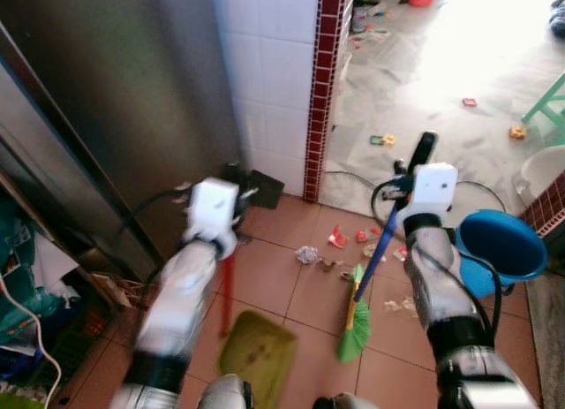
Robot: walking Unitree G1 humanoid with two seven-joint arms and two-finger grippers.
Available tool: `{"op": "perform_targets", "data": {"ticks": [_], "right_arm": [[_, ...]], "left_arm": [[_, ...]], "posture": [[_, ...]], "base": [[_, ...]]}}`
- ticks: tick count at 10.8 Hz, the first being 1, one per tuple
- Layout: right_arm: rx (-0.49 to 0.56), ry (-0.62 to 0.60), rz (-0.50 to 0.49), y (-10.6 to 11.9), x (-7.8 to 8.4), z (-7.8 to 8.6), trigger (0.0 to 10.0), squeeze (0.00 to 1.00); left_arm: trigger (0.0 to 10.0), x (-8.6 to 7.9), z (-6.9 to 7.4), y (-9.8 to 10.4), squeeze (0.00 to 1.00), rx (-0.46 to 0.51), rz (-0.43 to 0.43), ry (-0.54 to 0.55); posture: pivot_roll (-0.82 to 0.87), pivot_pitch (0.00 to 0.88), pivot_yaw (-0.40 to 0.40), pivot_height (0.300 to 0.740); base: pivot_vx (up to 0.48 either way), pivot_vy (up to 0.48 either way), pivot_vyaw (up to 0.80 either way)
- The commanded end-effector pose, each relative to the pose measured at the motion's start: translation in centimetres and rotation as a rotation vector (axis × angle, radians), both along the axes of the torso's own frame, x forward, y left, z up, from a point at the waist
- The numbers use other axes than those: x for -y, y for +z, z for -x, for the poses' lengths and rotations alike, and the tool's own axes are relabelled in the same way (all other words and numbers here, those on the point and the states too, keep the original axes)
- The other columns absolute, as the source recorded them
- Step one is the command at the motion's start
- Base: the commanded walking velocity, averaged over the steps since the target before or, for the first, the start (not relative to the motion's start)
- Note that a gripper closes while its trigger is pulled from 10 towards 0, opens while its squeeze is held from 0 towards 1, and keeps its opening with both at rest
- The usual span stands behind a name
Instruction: Sweep floor
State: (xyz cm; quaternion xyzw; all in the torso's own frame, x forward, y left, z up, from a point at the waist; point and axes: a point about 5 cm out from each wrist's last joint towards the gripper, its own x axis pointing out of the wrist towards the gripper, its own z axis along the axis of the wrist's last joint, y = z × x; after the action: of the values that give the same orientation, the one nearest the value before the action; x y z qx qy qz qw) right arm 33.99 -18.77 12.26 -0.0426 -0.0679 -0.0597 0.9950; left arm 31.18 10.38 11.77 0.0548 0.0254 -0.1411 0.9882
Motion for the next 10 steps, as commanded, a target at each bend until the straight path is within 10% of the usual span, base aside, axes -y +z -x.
{"op": "perform_targets", "data": {"ticks": [1,6,10], "right_arm": [[0.072,0.004,-0.011,2.4,-0.1,-1.0,10.0,0.0],[0.026,0.061,0.026,1.2,-0.5,-1.3,10.0,0.0],[0.017,-0.038,0.041,-0.3,1.7,2.1,10.0,0.0]], "left_arm": [[10.0,0.6,-1.2,3.8,0.0,0.142,0.024,-0.036],[10.0,-0.3,-2.1,4.0,0.0,0.196,0.015,0.058],[10.0,-0.5,1.2,0.2,0.0,0.07,0.068,0.056]], "posture": [[0.01,0.0,0.045,0.74],[0.04,0.0,-0.014,0.74],[0.0,0.0,0.006,0.74]], "base": [[0.0,0.0,0.0],[0.0,0.0,0.0],[0.0,0.0,-0.4]]}}
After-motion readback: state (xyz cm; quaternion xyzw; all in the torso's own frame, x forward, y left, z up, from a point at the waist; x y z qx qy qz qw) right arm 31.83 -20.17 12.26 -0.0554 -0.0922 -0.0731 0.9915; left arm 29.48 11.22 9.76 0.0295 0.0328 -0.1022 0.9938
